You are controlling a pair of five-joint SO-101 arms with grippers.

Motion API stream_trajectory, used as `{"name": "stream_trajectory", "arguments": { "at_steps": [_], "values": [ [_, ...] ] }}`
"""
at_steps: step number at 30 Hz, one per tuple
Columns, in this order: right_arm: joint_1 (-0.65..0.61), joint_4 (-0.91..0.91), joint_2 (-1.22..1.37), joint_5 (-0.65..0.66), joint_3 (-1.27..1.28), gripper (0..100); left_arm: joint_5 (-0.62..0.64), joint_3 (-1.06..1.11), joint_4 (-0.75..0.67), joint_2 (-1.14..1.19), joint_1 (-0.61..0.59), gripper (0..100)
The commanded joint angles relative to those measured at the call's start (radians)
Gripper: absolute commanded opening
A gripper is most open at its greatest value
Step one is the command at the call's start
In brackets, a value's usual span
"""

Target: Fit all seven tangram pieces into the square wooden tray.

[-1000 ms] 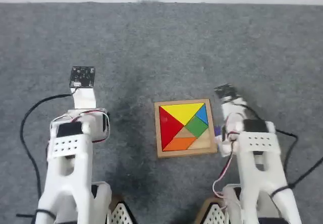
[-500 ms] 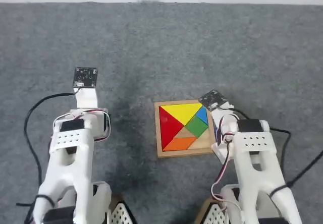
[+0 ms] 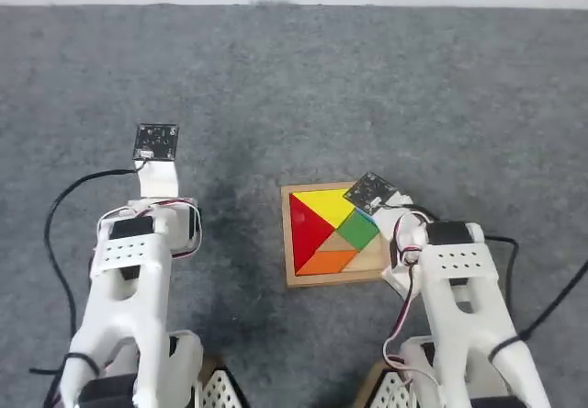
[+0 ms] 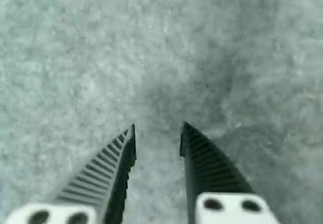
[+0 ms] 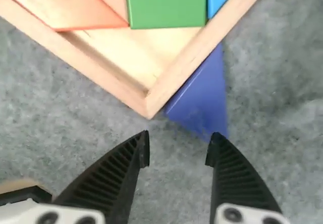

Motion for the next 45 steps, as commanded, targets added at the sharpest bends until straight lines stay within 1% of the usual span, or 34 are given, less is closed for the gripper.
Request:
{"name": "stream_trajectory", "arguments": {
  "at_steps": [1, 4, 15, 17, 21, 29, 32, 35, 37, 41, 45],
  "values": [
    [-0.008, -0.021, -0.024, 0.014, -0.005, 24.6, -0.009, -0.035, -0.025, 0.002, -0.005, 14],
    [-0.008, -0.021, -0.024, 0.014, -0.008, 27.8, -0.009, -0.035, -0.025, 0.005, -0.005, 14],
    [-0.008, -0.061, -0.021, 0.015, -0.003, 27.7, -0.009, -0.035, -0.025, 0.008, -0.002, 14],
    [-0.007, -0.054, -0.01, 0.035, -0.002, 27.7, -0.009, -0.035, -0.023, 0.008, 0.0, 14],
    [-0.005, -0.068, 0.085, 0.038, -0.011, 27.7, -0.009, -0.033, -0.021, 0.009, 0.002, 14],
    [0.001, -0.162, 0.252, 0.034, -0.009, 27.6, -0.009, -0.033, -0.021, 0.009, 0.002, 14],
    [0.005, -0.165, 0.268, 0.034, -0.011, 23.2, -0.009, -0.033, -0.02, 0.006, 0.002, 14],
    [0.05, -0.168, 0.268, 0.038, -0.021, 19.9, -0.009, -0.033, -0.02, 0.006, 0.002, 14],
    [0.116, -0.168, 0.269, 0.049, -0.043, 19.5, -0.009, -0.033, -0.02, 0.006, 0.002, 14],
    [0.22, -0.16, 0.269, 0.133, -0.074, 19.4, -0.009, -0.033, -0.023, 0.009, 0.002, 14],
    [0.255, -0.16, 0.268, 0.17, -0.075, 19.4, -0.009, -0.033, -0.023, 0.009, 0.002, 14]
  ]
}}
